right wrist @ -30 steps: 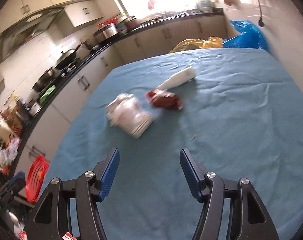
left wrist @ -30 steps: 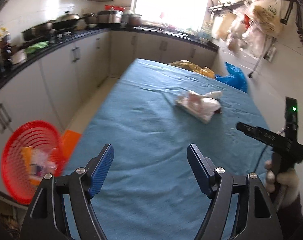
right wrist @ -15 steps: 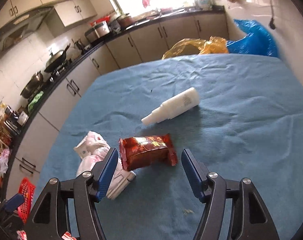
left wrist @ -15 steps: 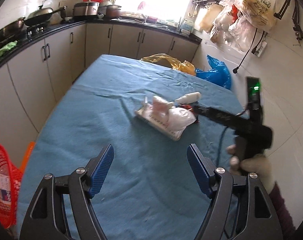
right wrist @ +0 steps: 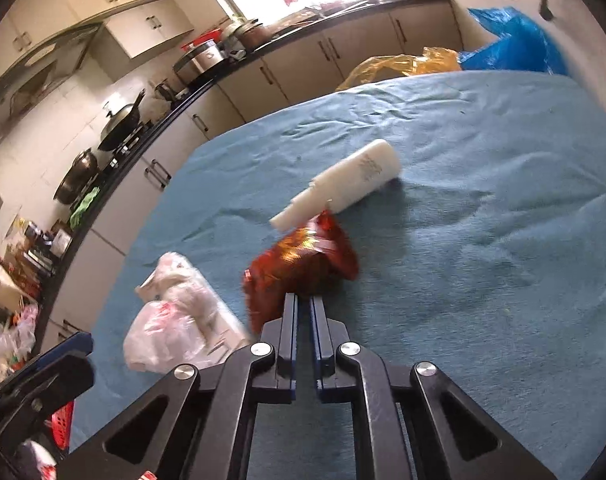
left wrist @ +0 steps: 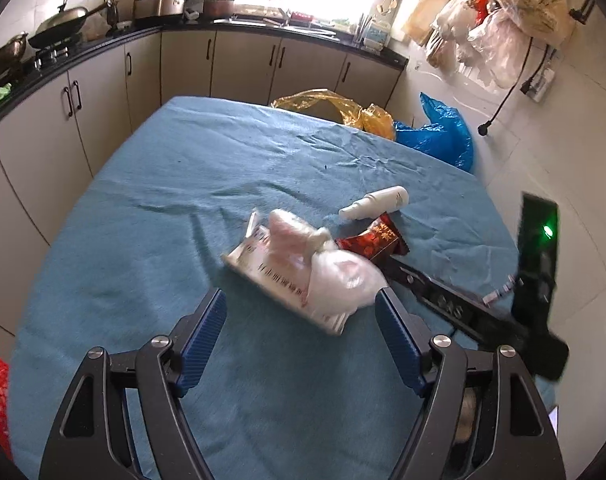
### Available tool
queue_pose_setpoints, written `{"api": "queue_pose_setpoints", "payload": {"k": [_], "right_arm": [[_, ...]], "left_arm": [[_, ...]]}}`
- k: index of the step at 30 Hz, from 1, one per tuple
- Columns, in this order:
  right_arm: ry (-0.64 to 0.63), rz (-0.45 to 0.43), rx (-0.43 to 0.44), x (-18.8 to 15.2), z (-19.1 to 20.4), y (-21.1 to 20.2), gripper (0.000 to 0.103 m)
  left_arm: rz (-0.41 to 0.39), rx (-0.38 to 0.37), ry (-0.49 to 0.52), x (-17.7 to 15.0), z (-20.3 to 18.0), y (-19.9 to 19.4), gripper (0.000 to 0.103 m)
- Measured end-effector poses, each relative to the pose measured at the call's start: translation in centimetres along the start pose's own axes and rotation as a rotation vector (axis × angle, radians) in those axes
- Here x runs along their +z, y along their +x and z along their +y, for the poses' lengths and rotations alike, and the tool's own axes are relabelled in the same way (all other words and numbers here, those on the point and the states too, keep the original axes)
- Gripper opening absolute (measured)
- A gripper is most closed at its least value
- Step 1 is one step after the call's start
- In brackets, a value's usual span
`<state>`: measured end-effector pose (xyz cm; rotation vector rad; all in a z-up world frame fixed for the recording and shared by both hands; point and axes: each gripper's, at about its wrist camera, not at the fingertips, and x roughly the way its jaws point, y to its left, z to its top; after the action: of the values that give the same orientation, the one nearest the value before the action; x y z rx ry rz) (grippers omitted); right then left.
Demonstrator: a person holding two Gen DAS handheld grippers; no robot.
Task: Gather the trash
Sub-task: 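Grasp white plastic bag bundle with left tool while right tool grasps white medicine box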
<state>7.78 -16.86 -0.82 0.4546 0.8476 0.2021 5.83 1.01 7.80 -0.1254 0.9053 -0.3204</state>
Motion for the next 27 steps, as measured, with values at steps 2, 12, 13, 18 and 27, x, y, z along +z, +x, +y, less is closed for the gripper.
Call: {"api": "queue_pose_setpoints", "payload": {"k": [2,12,13,18,27], "right_arm": [[0.026,-0.003,0.009,0.2,-0.7,-0.1,0.006],[0.171,-0.059,0.082,0.7,-4.2,-1.6,0.052],[0.175,-0.067,0.089,0.6,-4.1,-1.7,0.058],[0.156,-0.084,0.098,0.7,-3.5,-2.0,0.066],[0.002,0.006,0.165,-0.4,0.7,-1.3,0.066]], "left_arm": [[0.024,-0.009,-0.01,0.6,-0.4,1.5,0.078],[0.106,-0.026,0.016,-0.4,-1.6,4.6,0.03],[0.101,-0.032,0.015,-0.7,-1.4,4.1,0.03],[0.044,-0.077,0.022,-3.1,-0.2,-1.2,0.03],[0.024,0.013,0.001,-8.8,4.6,-6.5,0.031]]}}
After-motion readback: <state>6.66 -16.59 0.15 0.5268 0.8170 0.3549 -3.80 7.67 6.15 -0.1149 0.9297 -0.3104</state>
